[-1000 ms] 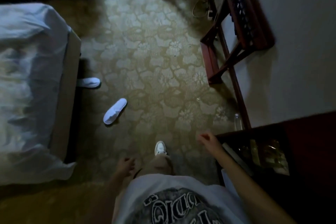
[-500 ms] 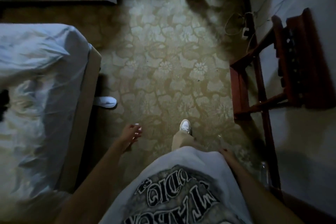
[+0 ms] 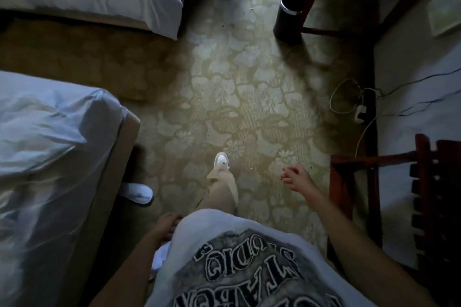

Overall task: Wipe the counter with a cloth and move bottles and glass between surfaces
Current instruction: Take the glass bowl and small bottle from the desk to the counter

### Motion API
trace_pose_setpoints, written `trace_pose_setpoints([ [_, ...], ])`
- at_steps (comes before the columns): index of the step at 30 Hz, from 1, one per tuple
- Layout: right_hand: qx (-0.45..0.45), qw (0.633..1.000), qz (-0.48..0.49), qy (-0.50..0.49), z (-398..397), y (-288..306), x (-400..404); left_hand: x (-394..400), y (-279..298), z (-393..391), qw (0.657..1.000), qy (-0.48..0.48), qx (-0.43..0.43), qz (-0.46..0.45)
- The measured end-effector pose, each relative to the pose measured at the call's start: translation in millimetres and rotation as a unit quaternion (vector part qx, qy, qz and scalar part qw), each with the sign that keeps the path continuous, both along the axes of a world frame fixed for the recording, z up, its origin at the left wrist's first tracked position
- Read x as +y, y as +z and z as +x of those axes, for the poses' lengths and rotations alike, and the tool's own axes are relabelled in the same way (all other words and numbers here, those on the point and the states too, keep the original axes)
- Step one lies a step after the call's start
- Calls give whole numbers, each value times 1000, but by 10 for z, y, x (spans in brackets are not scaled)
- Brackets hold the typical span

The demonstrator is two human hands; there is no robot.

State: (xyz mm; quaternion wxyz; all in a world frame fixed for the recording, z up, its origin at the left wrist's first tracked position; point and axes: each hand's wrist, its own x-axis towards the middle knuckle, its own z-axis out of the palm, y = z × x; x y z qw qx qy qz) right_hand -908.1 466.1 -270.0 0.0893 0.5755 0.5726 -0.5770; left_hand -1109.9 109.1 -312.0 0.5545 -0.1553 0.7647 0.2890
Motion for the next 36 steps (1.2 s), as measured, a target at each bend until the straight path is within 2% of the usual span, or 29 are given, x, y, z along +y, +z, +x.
trace_pose_setpoints([
  [3,-72,995,-28,-61,-232,-136,281,939,82,-913,998,-56,-25,20],
  [6,-115,986,-48,-106,-473,-152,567,1994,375,-1863,994,-78,26,66],
  [8,-156,983,-45,-82,-721,-111,871,2673,543,-2483,986,-108,75,101],
  [12,-138,986,-37,-85,-1411,-224,1667,3908,716,-3486,966,-141,129,172],
  [17,-116,990,-34,-71,-2619,-494,3034,4967,463,-4307,977,-98,96,160],
  [20,-104,993,-38,-43,-3456,-510,3980,5295,390,-4588,994,-19,54,92],
  [23,-42,997,-11,-61,-4367,-292,4862,5522,328,-4877,999,29,34,20],
  [29,23,999,36,-32,-6002,116,6306,6285,222,-5733,994,105,22,2],
  [32,29,999,25,-34,-6484,-16,6750,6909,72,-6346,997,82,7,-4],
  [36,-32,991,-22,-128,-6774,-269,7167,8078,4,-7396,999,41,4,4],
])
